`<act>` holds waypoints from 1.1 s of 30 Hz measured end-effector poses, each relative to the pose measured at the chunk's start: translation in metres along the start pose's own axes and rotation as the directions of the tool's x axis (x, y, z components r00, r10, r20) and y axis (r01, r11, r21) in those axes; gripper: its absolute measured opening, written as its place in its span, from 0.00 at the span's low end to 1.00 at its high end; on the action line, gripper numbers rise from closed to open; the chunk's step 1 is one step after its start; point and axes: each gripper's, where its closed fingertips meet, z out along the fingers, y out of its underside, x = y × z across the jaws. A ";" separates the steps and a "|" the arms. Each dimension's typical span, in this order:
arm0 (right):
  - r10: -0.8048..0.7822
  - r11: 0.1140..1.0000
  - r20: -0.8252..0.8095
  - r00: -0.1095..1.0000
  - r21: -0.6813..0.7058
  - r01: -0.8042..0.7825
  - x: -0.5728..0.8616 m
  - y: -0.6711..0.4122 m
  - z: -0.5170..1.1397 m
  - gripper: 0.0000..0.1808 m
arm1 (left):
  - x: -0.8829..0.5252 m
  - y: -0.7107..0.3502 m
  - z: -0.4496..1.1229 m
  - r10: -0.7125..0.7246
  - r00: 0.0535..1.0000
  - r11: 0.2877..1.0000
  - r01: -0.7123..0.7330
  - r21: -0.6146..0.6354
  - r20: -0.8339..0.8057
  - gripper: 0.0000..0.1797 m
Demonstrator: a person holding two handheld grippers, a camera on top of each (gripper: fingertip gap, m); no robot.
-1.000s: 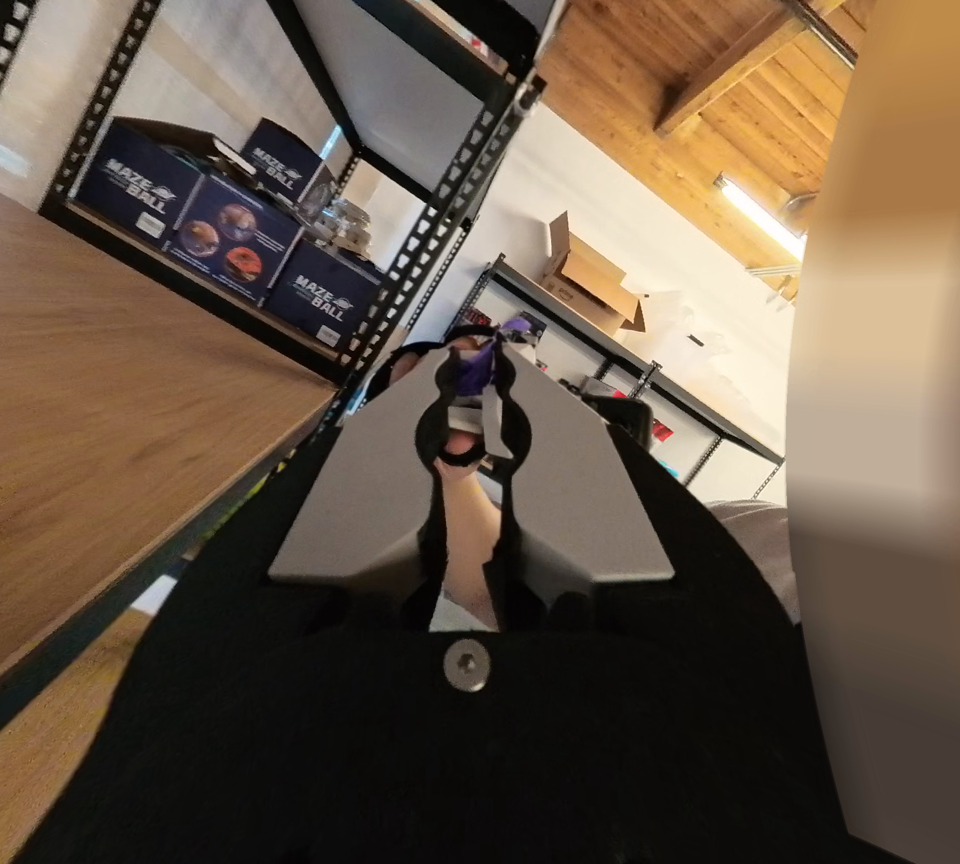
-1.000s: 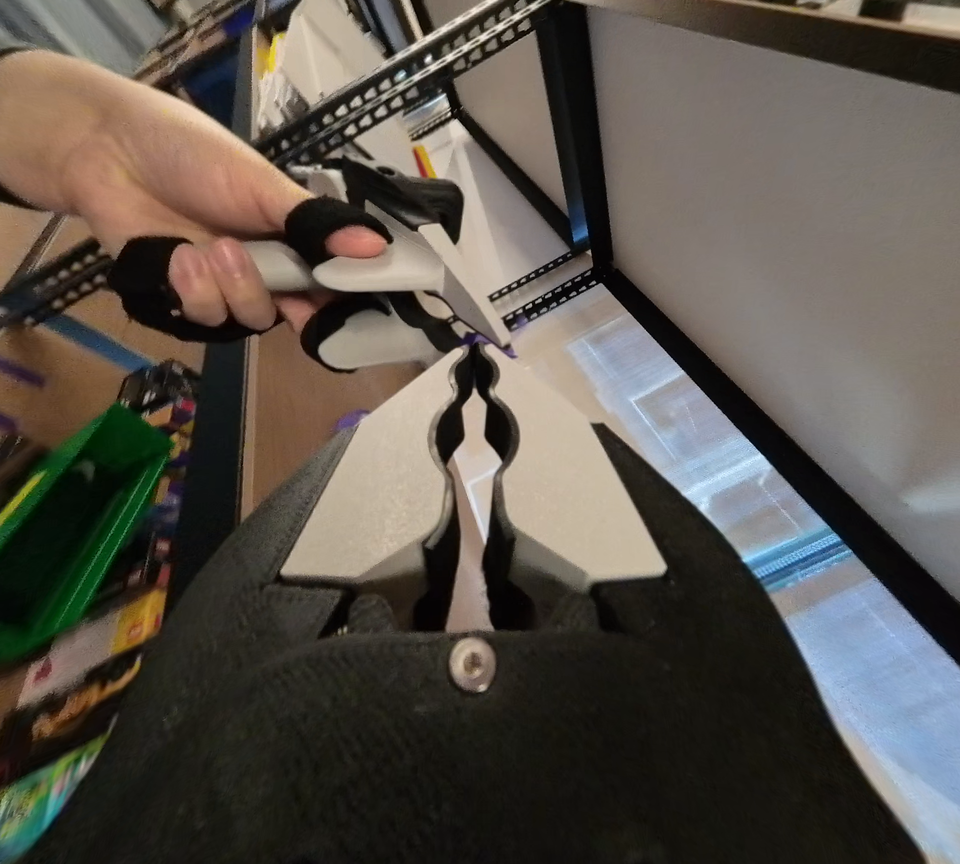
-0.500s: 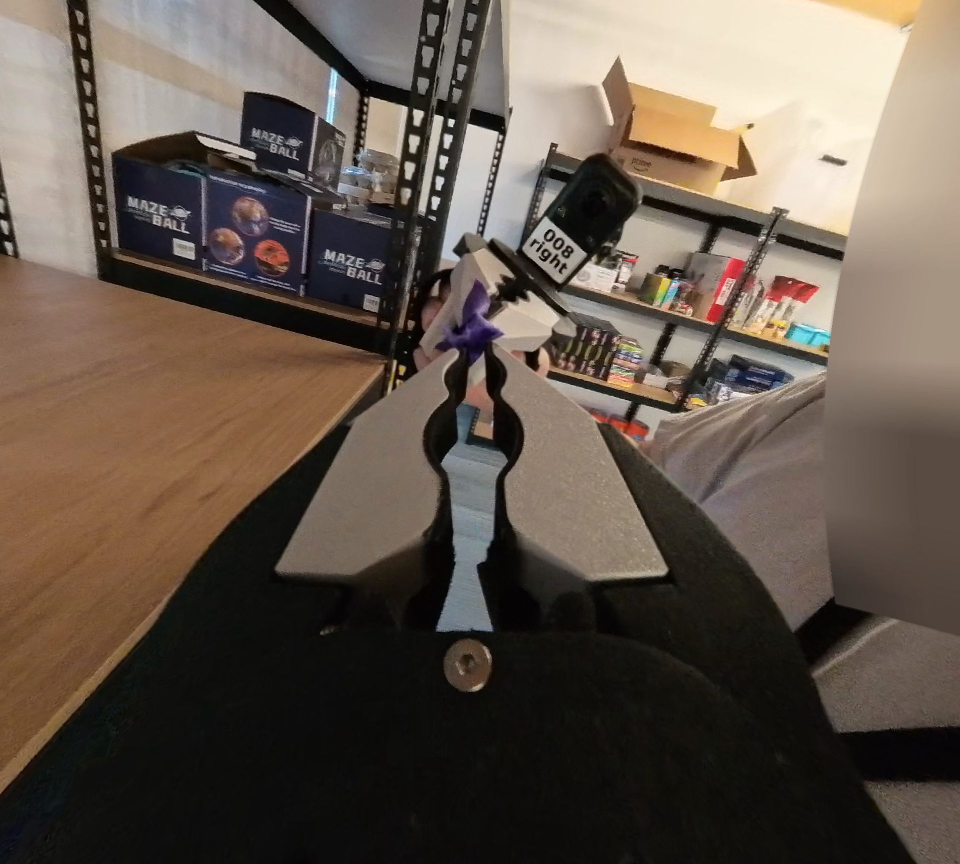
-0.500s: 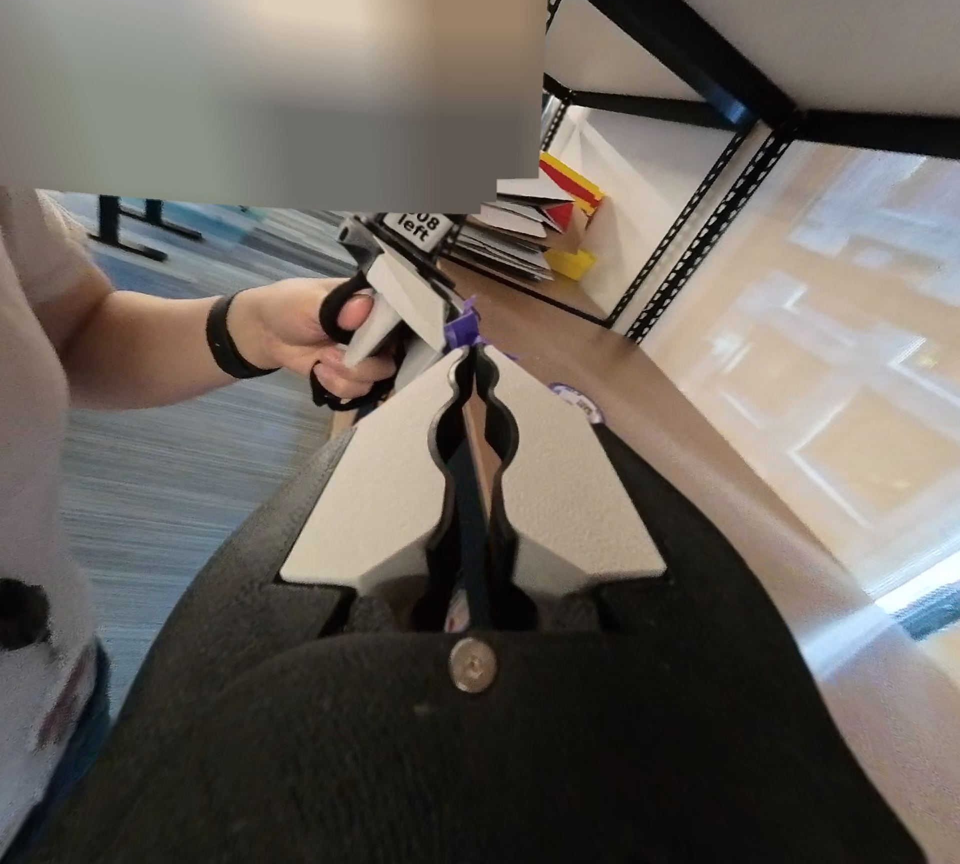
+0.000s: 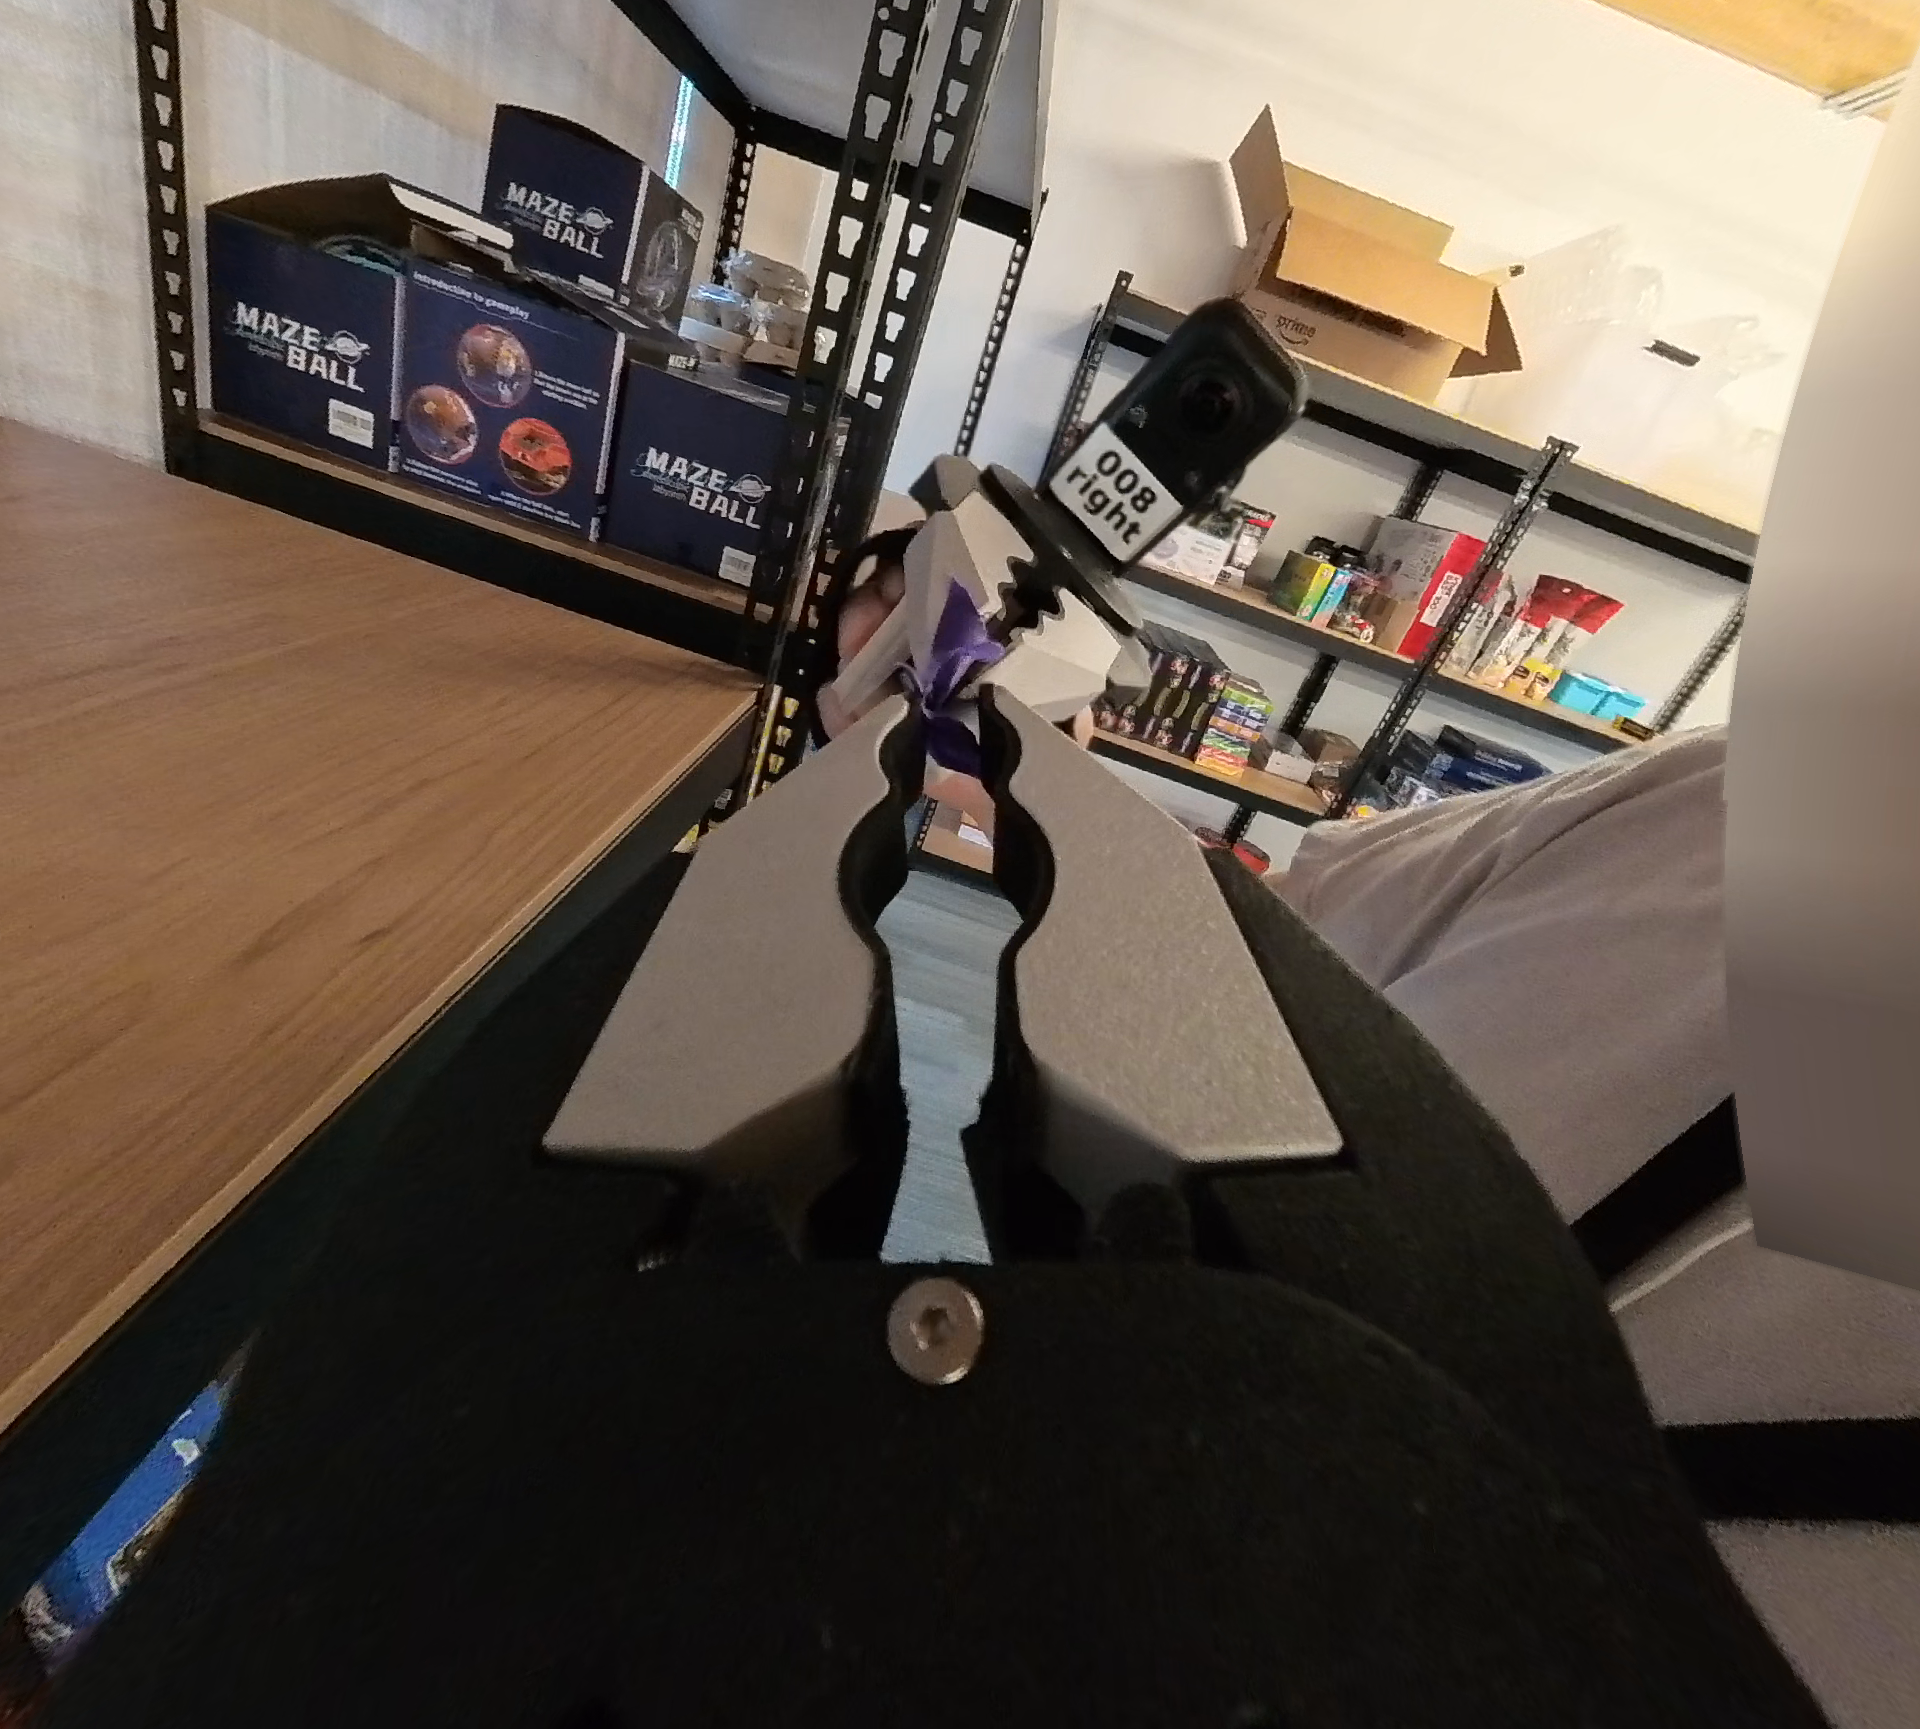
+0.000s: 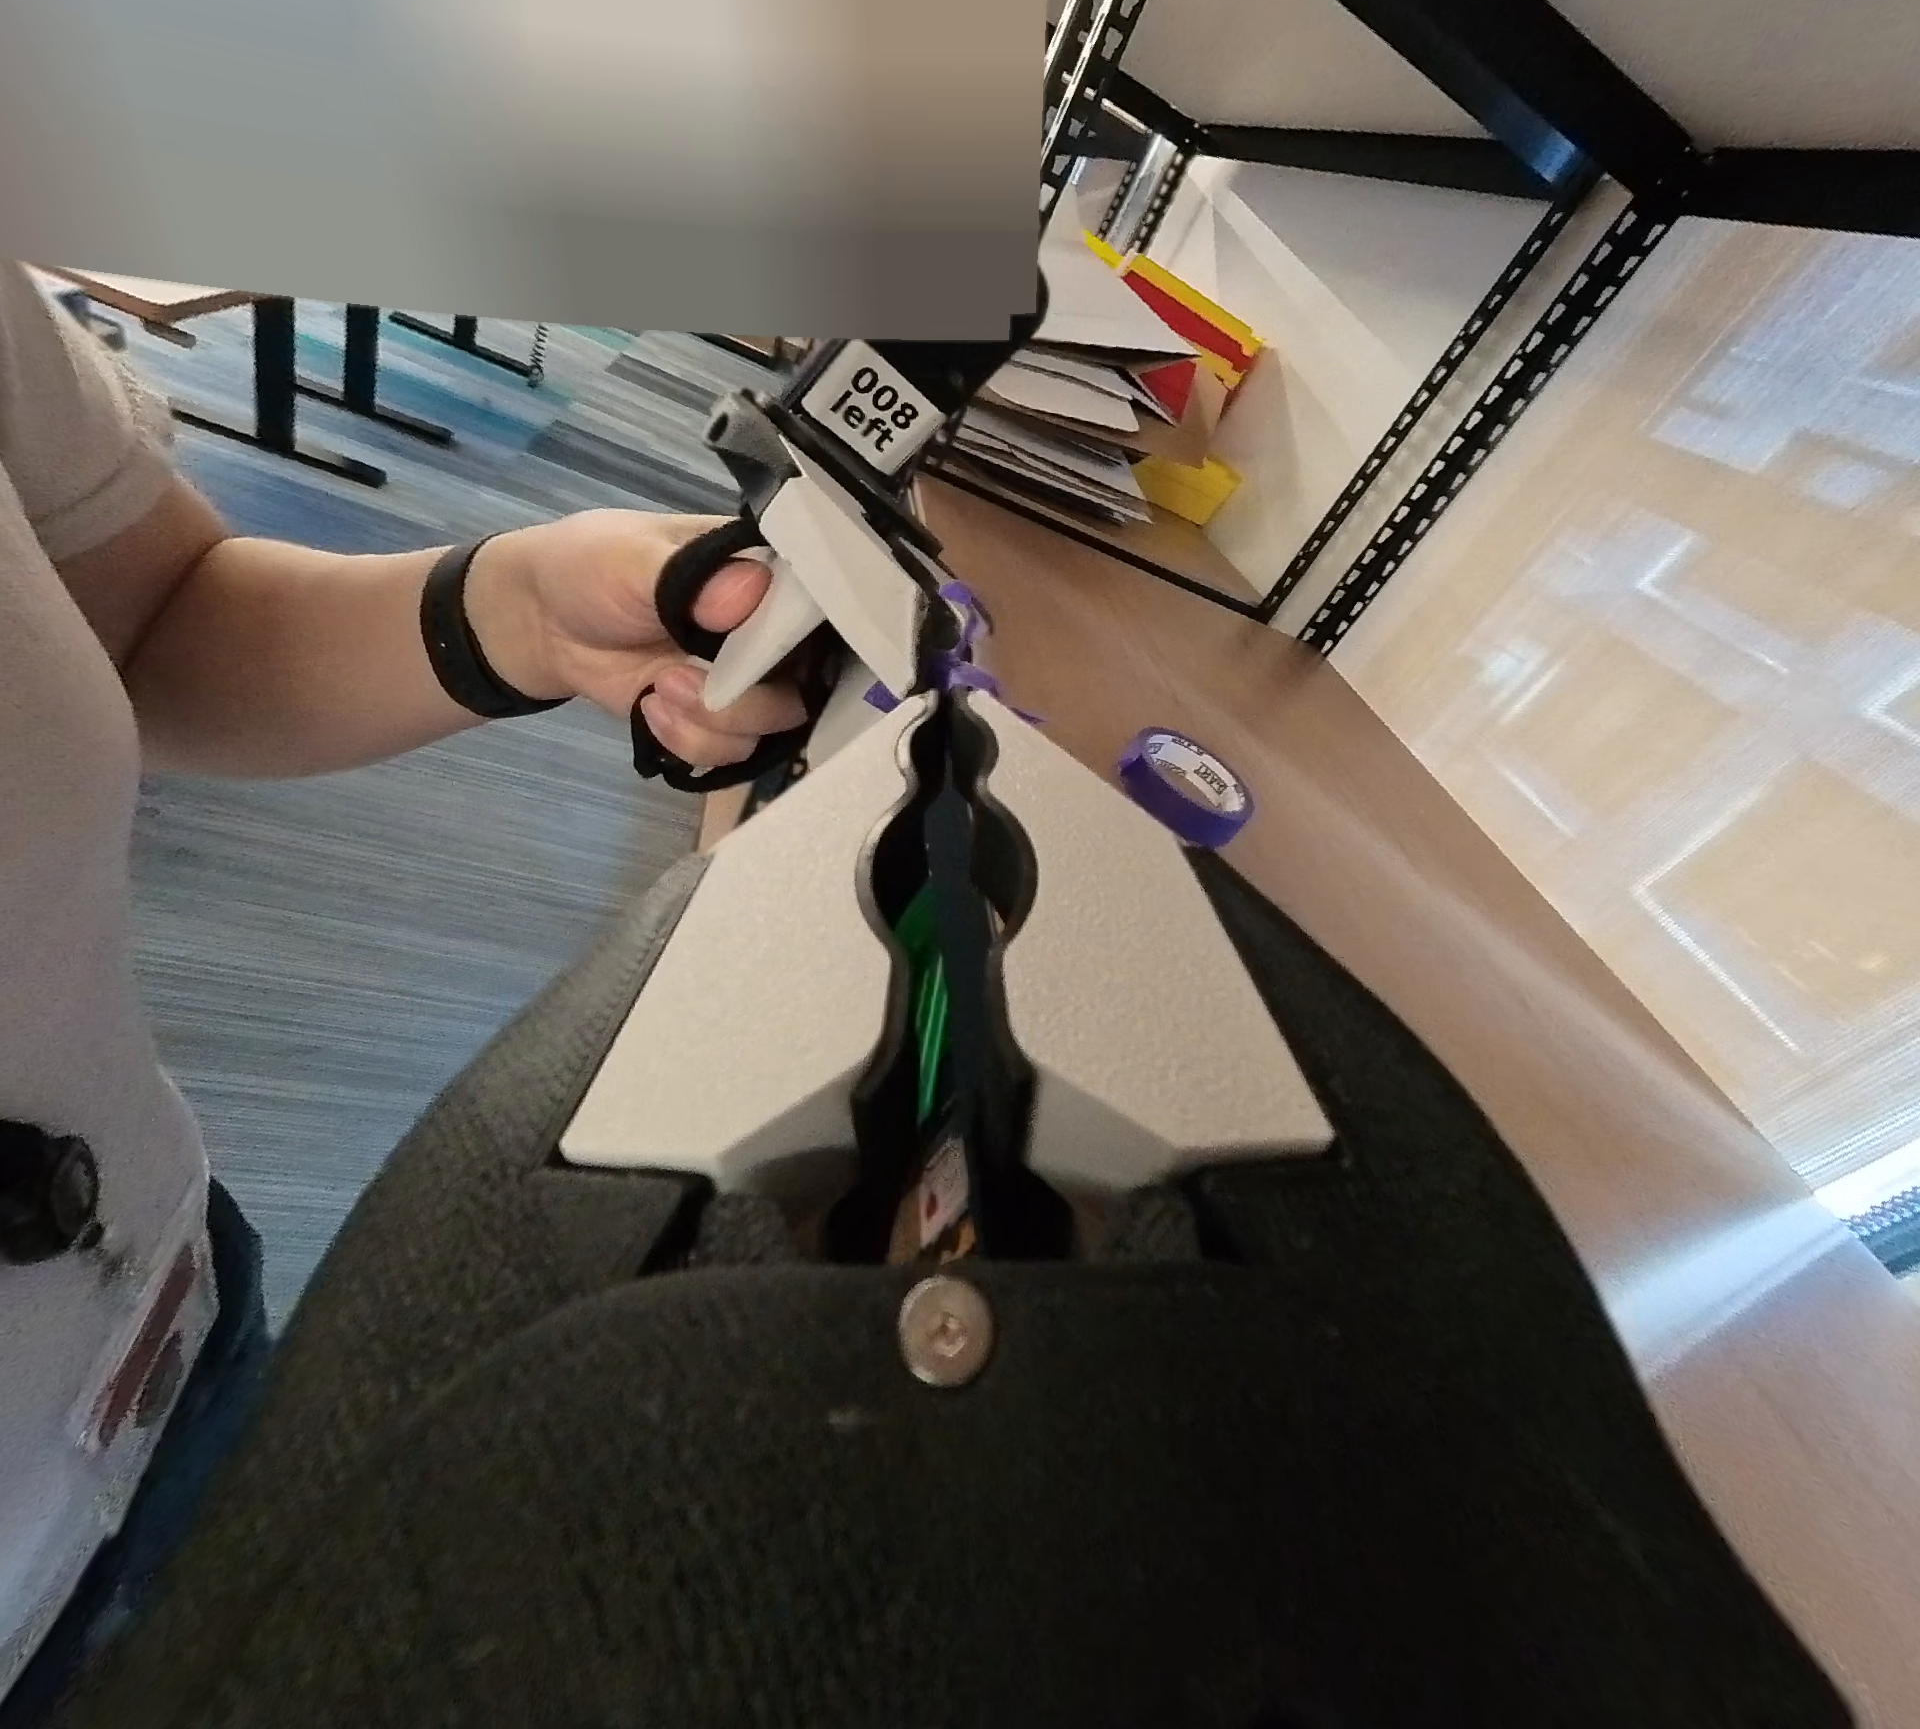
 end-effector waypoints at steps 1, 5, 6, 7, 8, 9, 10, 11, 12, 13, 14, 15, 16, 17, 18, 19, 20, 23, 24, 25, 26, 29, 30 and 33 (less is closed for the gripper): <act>0.004 1.000 0.009 1.000 0.002 -0.004 -0.001 0.000 0.000 0.00 | 0.001 0.000 0.000 -0.003 1.000 1.000 0.003 0.001 -0.004 0.04; 0.043 0.999 0.063 0.997 0.015 -0.044 -0.006 -0.004 0.000 0.00 | 0.007 0.002 -0.003 -0.007 0.999 1.000 0.007 -0.008 -0.033 0.03; 0.072 0.997 0.087 0.994 0.019 -0.074 -0.008 -0.005 0.000 0.00 | 0.010 0.002 -0.003 -0.005 0.999 1.000 0.005 -0.010 -0.046 0.03; 0.105 0.994 0.114 0.988 0.028 -0.109 -0.010 -0.007 -0.001 0.00 | 0.013 0.002 -0.003 -0.007 0.998 1.000 0.007 -0.007 -0.062 0.02; 0.139 0.989 0.147 0.979 0.034 -0.146 -0.012 -0.009 -0.002 0.00 | 0.016 0.002 -0.002 -0.011 0.997 1.000 0.010 -0.005 -0.079 0.02; 0.172 0.983 0.182 0.968 0.034 -0.181 -0.014 -0.011 -0.004 0.00 | 0.018 0.003 -0.001 -0.018 0.995 1.000 0.018 -0.002 -0.095 0.02; 0.208 0.976 0.216 0.954 0.024 -0.219 -0.015 -0.012 -0.006 0.00 | 0.020 0.004 0.000 -0.028 0.993 1.000 0.029 -0.001 -0.111 0.02; 0.249 0.966 0.256 0.934 0.003 -0.258 -0.018 -0.012 -0.008 0.00 | 0.021 0.006 0.001 -0.040 0.992 0.999 0.040 -0.004 -0.122 0.02; 0.289 0.956 0.293 0.911 -0.036 -0.292 -0.019 -0.010 -0.009 0.03 | 0.018 0.008 0.002 -0.048 0.993 0.999 0.047 -0.011 -0.108 0.01; 0.336 0.942 0.331 0.882 -0.098 -0.322 -0.022 -0.007 -0.011 0.08 | 0.014 0.011 0.002 -0.049 0.995 0.999 0.047 -0.023 -0.089 0.01; 0.379 0.925 0.366 0.850 -0.180 -0.336 -0.024 -0.002 -0.014 0.12 | 0.012 0.015 0.001 -0.050 0.995 0.998 0.046 -0.041 -0.082 0.00; 0.401 0.909 0.345 0.848 -0.264 -0.323 -0.019 0.007 -0.016 0.16 | 0.009 0.015 -0.001 -0.062 0.995 0.997 0.059 -0.044 -0.073 0.00; 0.388 0.899 0.291 0.875 -0.330 -0.288 -0.006 0.016 -0.018 0.18 | 0.005 0.014 -0.004 -0.075 0.996 0.997 0.073 -0.034 -0.053 0.00; 0.367 0.892 0.261 0.893 -0.371 -0.258 0.005 0.019 -0.023 0.18 | -0.002 0.010 -0.007 -0.083 0.996 0.997 0.082 -0.011 -0.023 0.00; 0.364 0.884 0.225 0.904 -0.389 -0.259 0.017 0.018 -0.027 0.16 | -0.009 0.007 -0.010 -0.087 0.996 0.996 0.086 0.011 0.012 0.00; 0.352 0.882 0.154 0.923 -0.385 -0.272 0.031 0.015 -0.029 0.12 | -0.017 0.005 -0.012 -0.093 0.994 0.995 0.092 0.031 0.052 0.00; 0.319 0.893 0.083 0.944 -0.361 -0.270 0.040 0.009 -0.029 0.11 | -0.024 0.003 -0.013 -0.103 0.991 0.994 0.099 0.053 0.089 0.00; 0.113 0.976 -0.057 0.992 -0.182 -0.122 0.027 -0.014 -0.019 0.09 | -0.036 -0.005 -0.011 -0.128 0.981 0.986 0.109 0.126 0.148 0.00; 0.040 0.985 -0.131 0.991 -0.161 -0.062 0.021 -0.011 -0.016 0.05 | -0.037 -0.008 -0.009 -0.124 0.980 0.984 0.101 0.146 0.157 0.00; -0.026 0.987 -0.212 0.977 -0.161 -0.009 0.020 -0.006 -0.015 0.03 | -0.036 -0.010 -0.007 -0.111 0.981 0.984 0.086 0.158 0.162 0.00; -0.101 0.983 -0.275 0.956 -0.173 0.055 0.019 -0.001 -0.015 0.02 | -0.036 -0.012 -0.005 -0.100 0.981 0.984 0.072 0.163 0.169 0.00; -0.322 0.942 -0.339 0.884 -0.207 0.264 0.013 -0.001 -0.018 0.09 | -0.030 -0.008 0.007 -0.113 0.984 0.990 0.100 0.102 0.140 0.00; -0.430 0.898 -0.341 0.836 -0.256 0.357 0.013 0.000 -0.021 0.09 | -0.028 -0.007 0.010 -0.134 0.983 0.988 0.123 0.091 0.126 0.00; -0.657 0.749 -0.341 0.673 -0.398 0.529 0.015 0.004 -0.024 0.14 | -0.025 -0.006 0.018 -0.176 0.979 0.982 0.168 0.083 0.099 0.00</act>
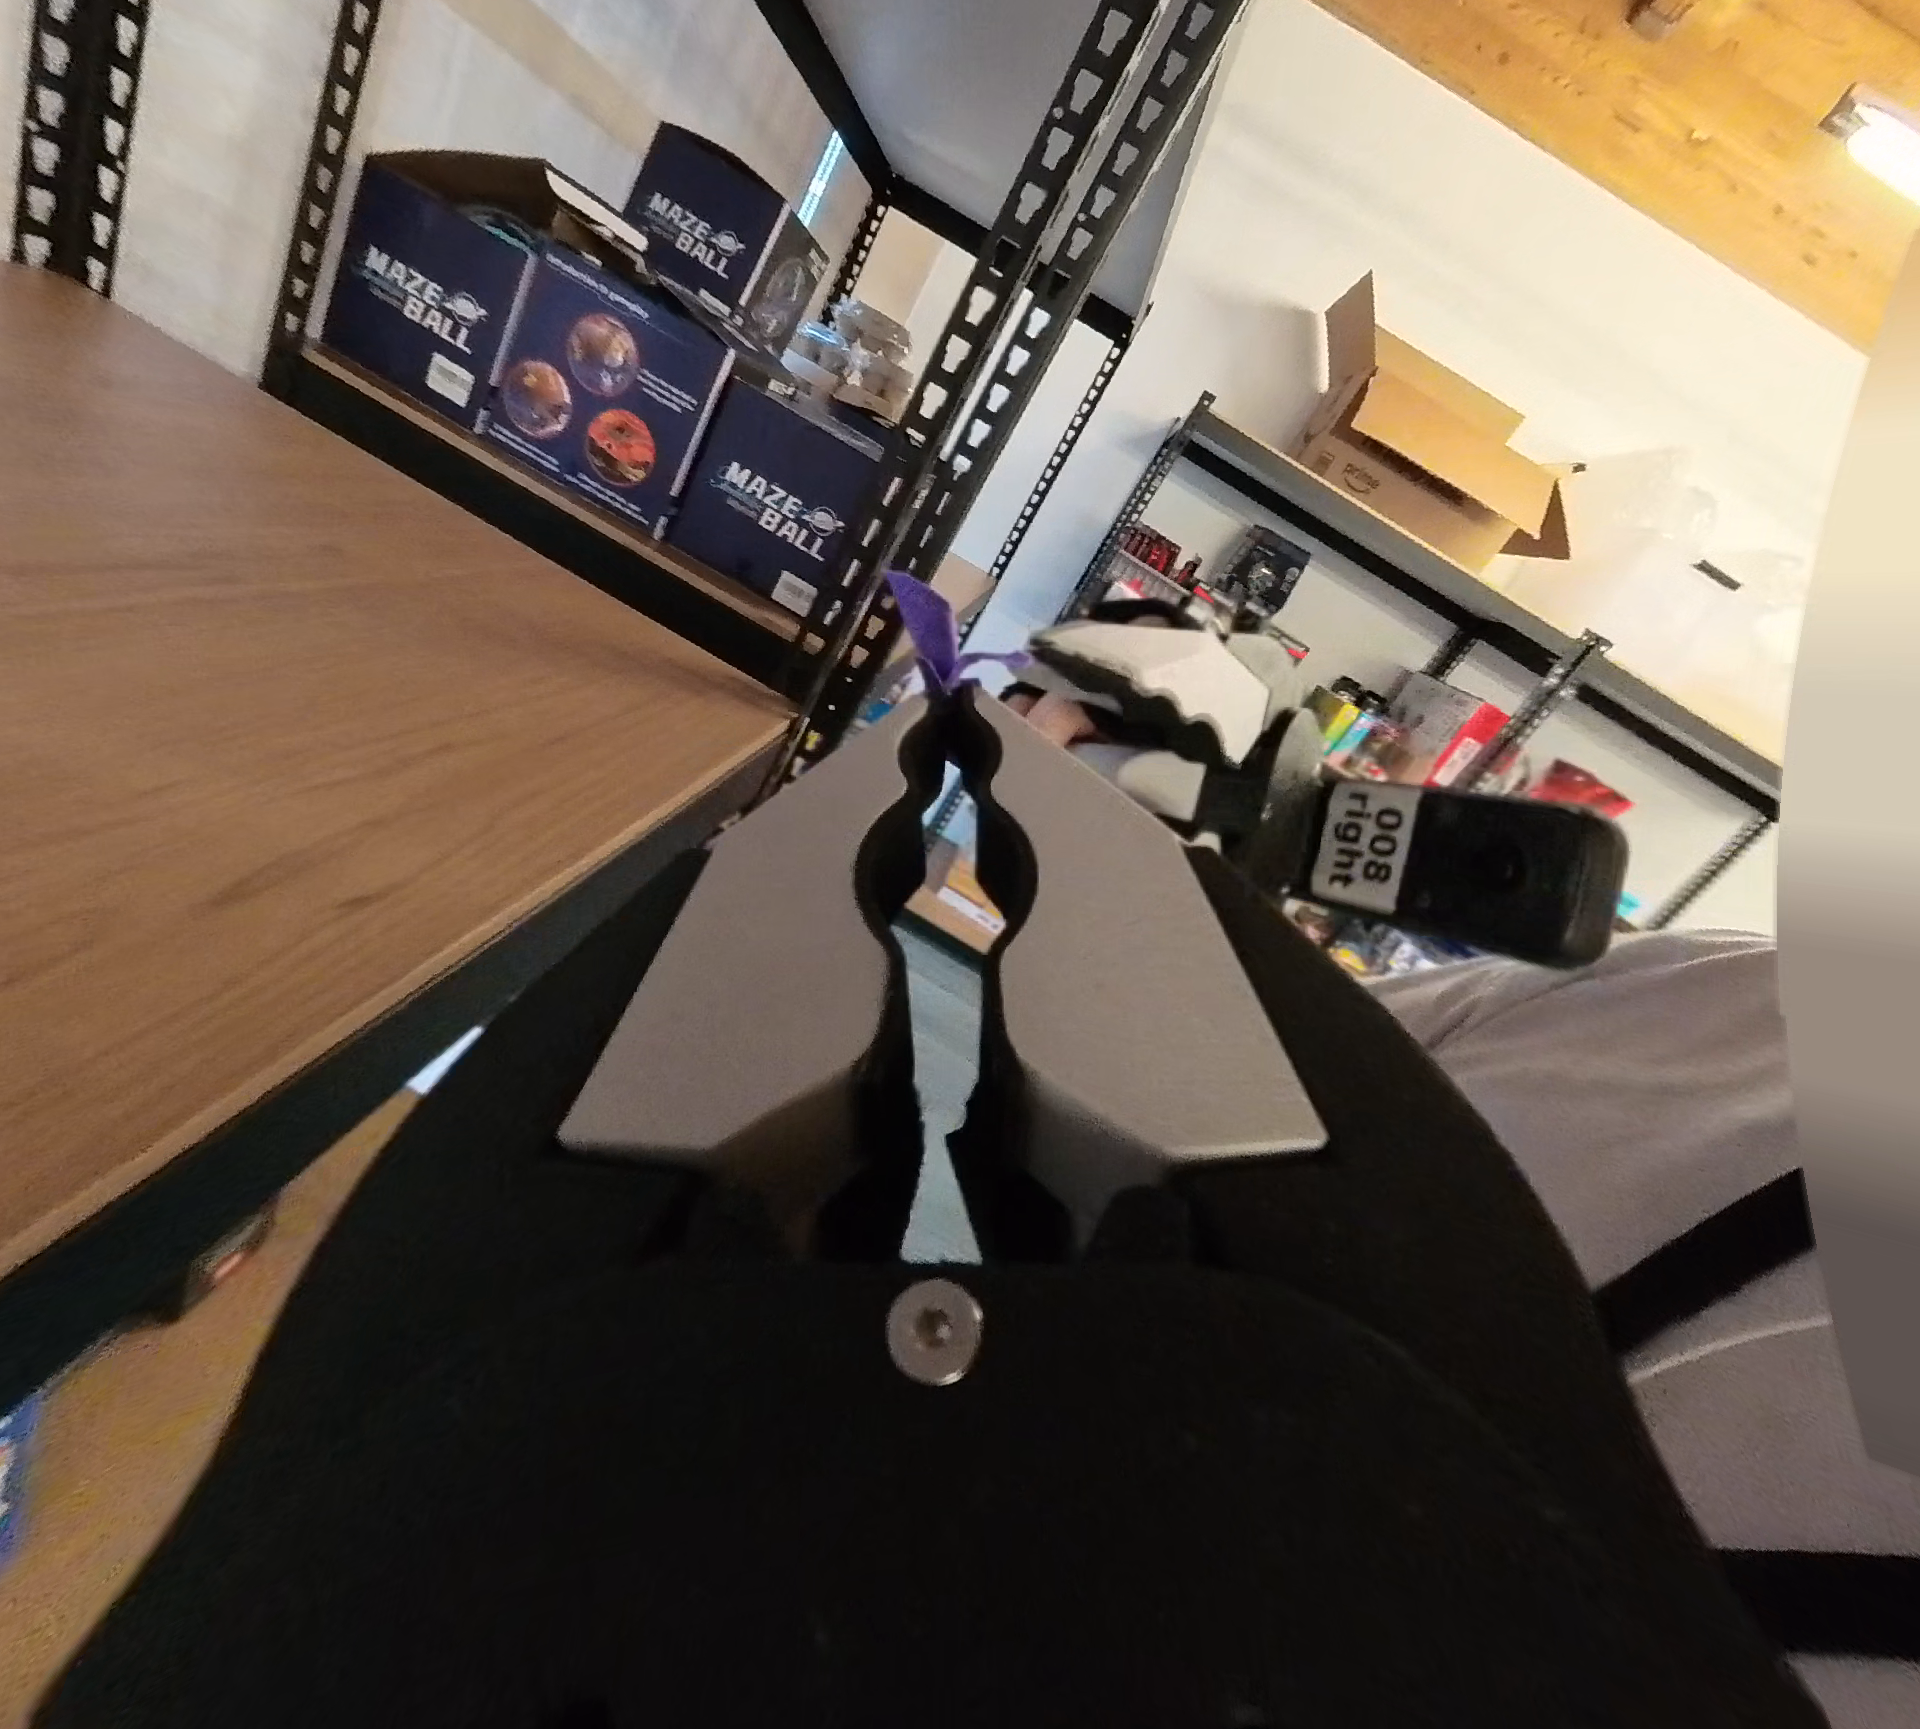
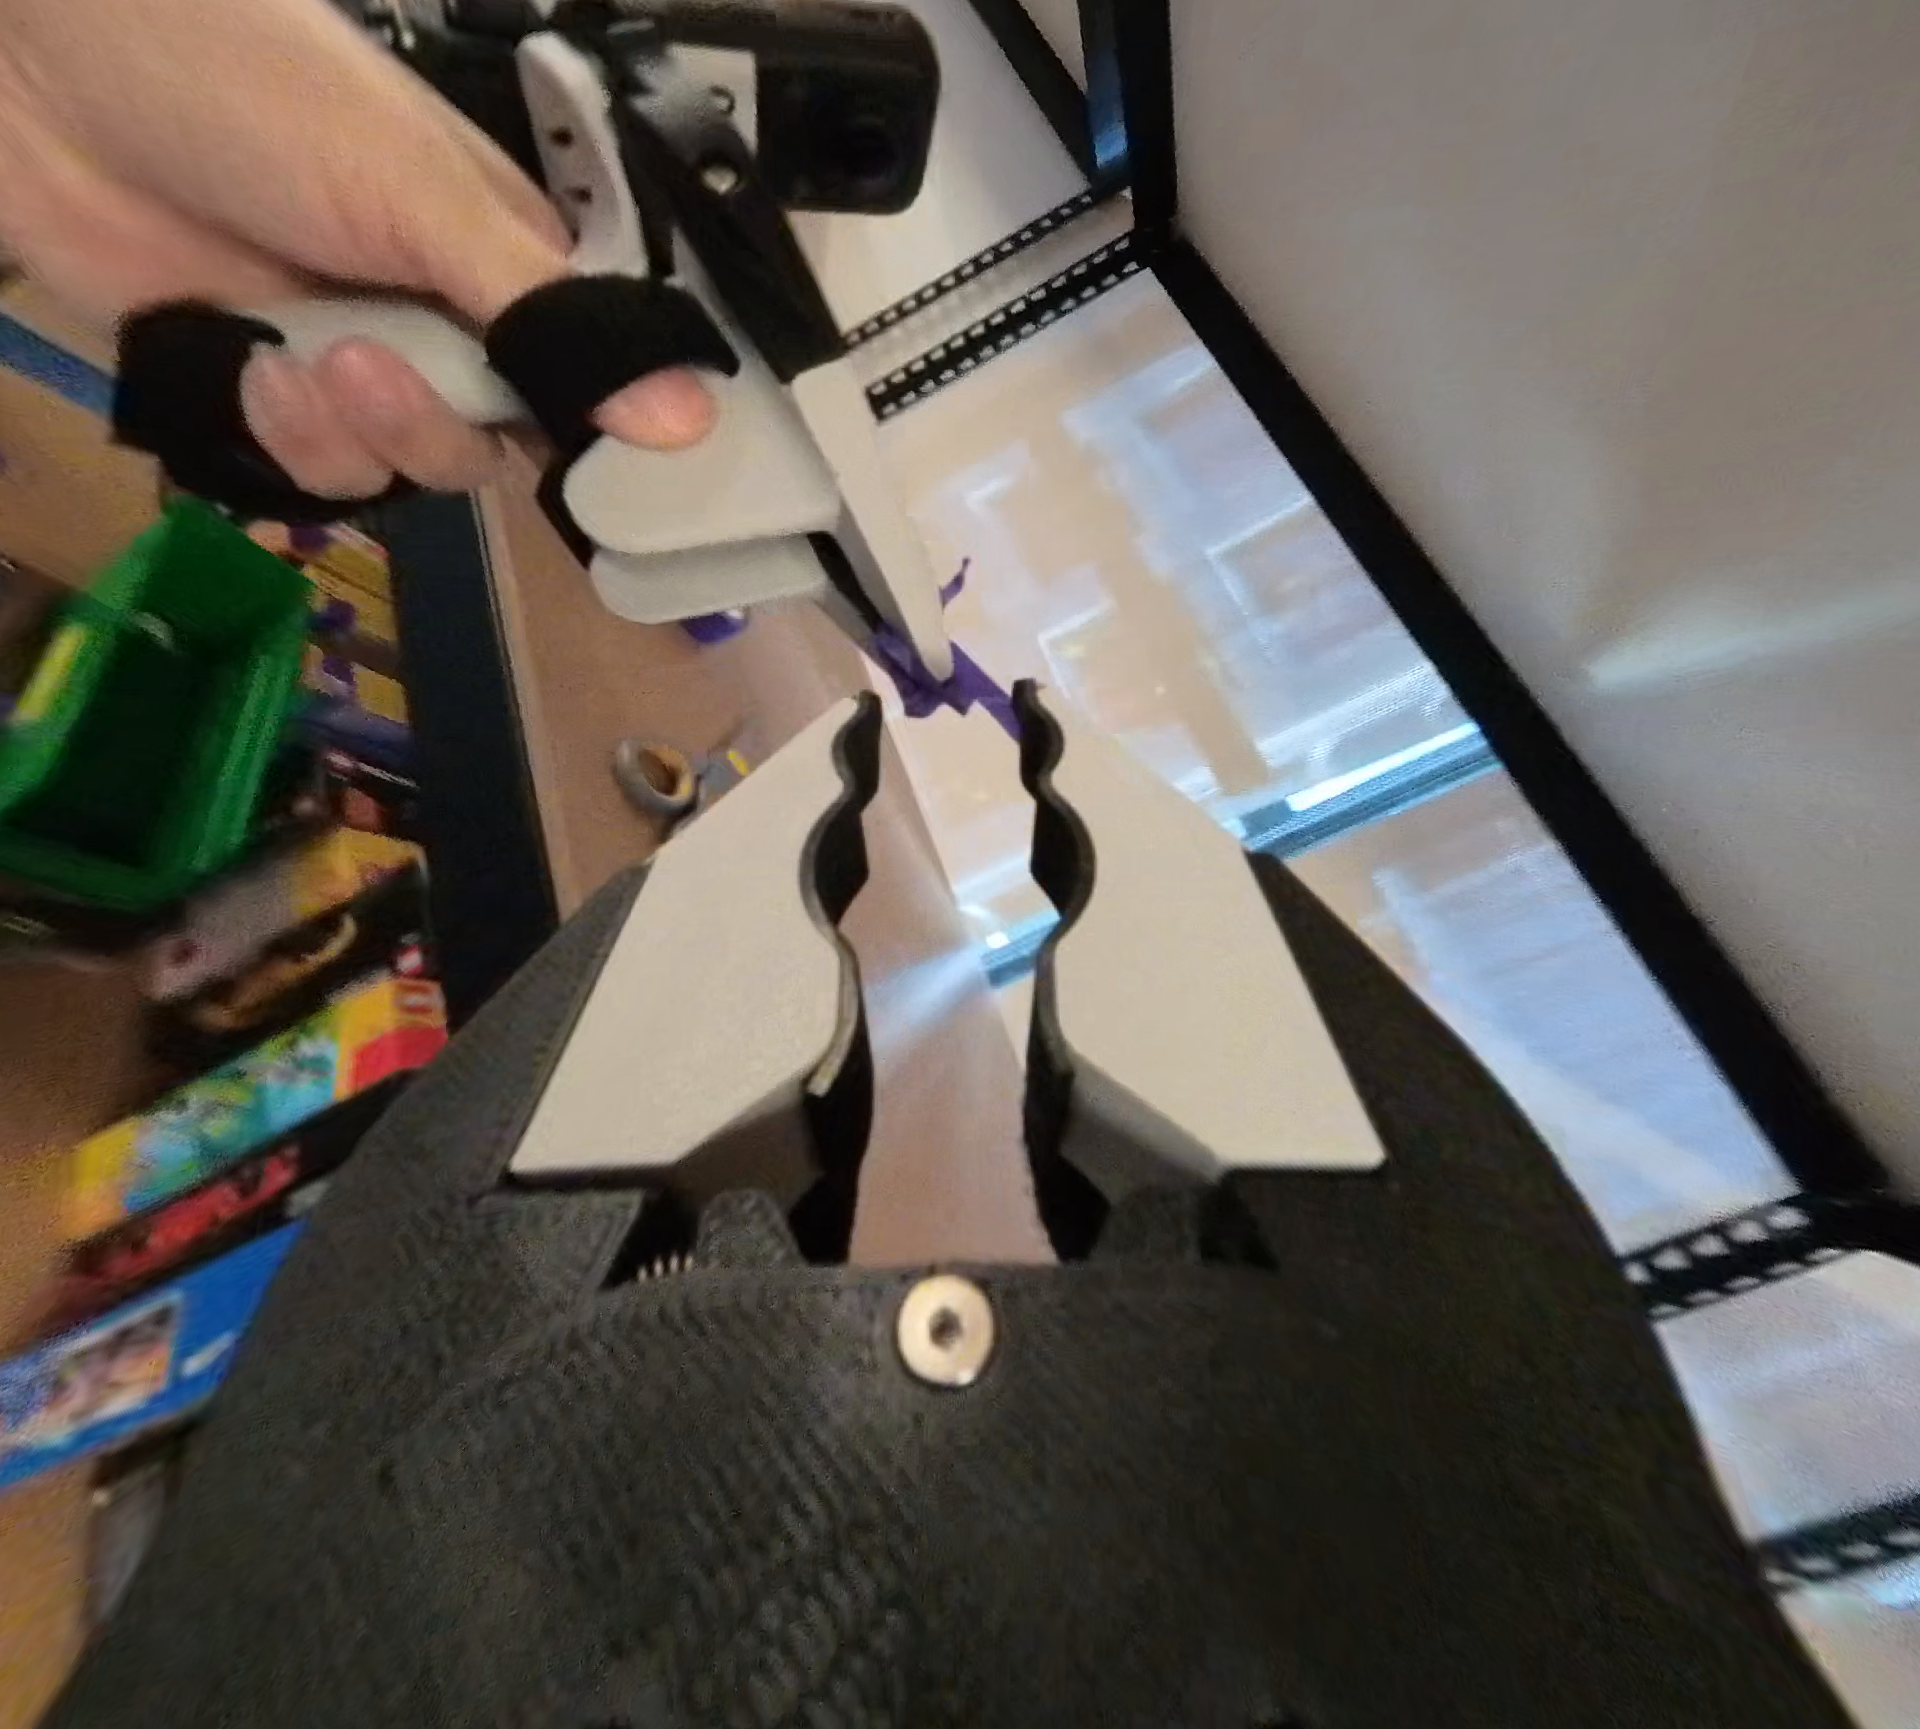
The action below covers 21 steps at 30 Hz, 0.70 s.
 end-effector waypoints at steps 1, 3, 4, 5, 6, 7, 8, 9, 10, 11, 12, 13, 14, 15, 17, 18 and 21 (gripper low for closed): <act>-0.021 1.000 -0.006 1.000 -0.011 0.021 -0.002 0.001 0.002 0.15 | 0.002 0.001 0.003 -0.015 1.000 1.000 0.015 -0.004 -0.015 0.00; -0.035 0.998 -0.025 0.999 -0.050 0.034 -0.003 0.008 0.006 0.17 | 0.005 0.005 0.007 -0.046 0.998 0.999 0.045 -0.017 -0.042 0.00; -0.048 0.996 -0.041 0.998 -0.083 0.044 -0.001 0.014 0.008 0.16 | 0.005 0.007 0.009 -0.060 0.997 0.998 0.058 -0.028 -0.046 0.00; -0.057 0.994 -0.063 0.996 -0.095 0.051 0.002 0.017 0.008 0.16 | 0.005 0.008 0.009 -0.073 0.996 0.997 0.072 -0.033 -0.049 0.00; -0.060 0.995 -0.067 0.996 -0.080 0.054 0.001 0.015 0.008 0.11 | 0.005 0.008 0.010 -0.087 0.995 0.996 0.085 -0.034 -0.053 0.00; -0.060 0.996 -0.064 0.996 -0.066 0.055 0.000 0.014 0.007 0.07 | 0.007 0.008 0.009 -0.106 0.992 0.994 0.104 -0.030 -0.068 0.00; -0.061 0.997 -0.077 0.995 -0.057 0.057 0.000 0.013 0.007 0.07 | 0.007 0.008 0.009 -0.122 0.990 0.992 0.120 -0.030 -0.077 0.00; -0.062 0.997 -0.081 0.995 -0.052 0.058 -0.001 0.013 0.006 0.07 | 0.006 0.009 0.009 -0.131 0.989 0.991 0.129 -0.031 -0.073 0.00; -0.062 0.997 -0.082 0.995 -0.059 0.057 -0.002 0.015 0.007 0.07 | 0.004 0.009 0.009 -0.135 0.989 0.991 0.133 -0.028 -0.067 0.00; -0.061 0.997 -0.092 0.994 -0.060 0.055 -0.001 0.016 0.007 0.08 | 0.003 0.009 0.008 -0.142 0.988 0.990 0.141 -0.021 -0.066 0.00; -0.062 0.997 -0.106 0.992 -0.053 0.056 -0.001 0.014 0.007 0.09 | 0.003 0.008 0.007 -0.155 0.985 0.988 0.154 -0.014 -0.072 0.00; -0.064 0.997 -0.108 0.992 -0.044 0.059 -0.002 0.013 0.006 0.09 | 0.003 0.008 0.007 -0.167 0.983 0.986 0.166 -0.012 -0.075 0.00; -0.059 0.997 -0.103 0.993 -0.047 0.055 -0.004 0.014 0.007 0.07 | 0.001 0.009 0.006 -0.174 0.983 0.985 0.173 -0.010 -0.067 0.00; -0.051 0.997 -0.094 0.994 -0.055 0.046 -0.006 0.016 0.008 0.06 | -0.001 0.009 0.005 -0.173 0.983 0.985 0.173 -0.007 -0.058 0.00; -0.035 0.998 -0.061 0.998 -0.059 0.031 -0.010 0.019 0.010 0.03 | -0.003 0.010 0.003 -0.159 0.986 0.987 0.158 -0.013 -0.056 0.01; -0.024 0.998 -0.051 0.998 -0.058 0.021 -0.010 0.020 0.009 0.02 | -0.002 0.010 0.002 -0.148 0.987 0.989 0.147 -0.022 -0.057 0.04; 0.042 0.997 -0.042 0.998 -0.062 -0.045 -0.004 0.025 0.006 0.00 | -0.008 0.012 -0.002 -0.106 0.994 0.992 0.105 -0.064 -0.017 0.15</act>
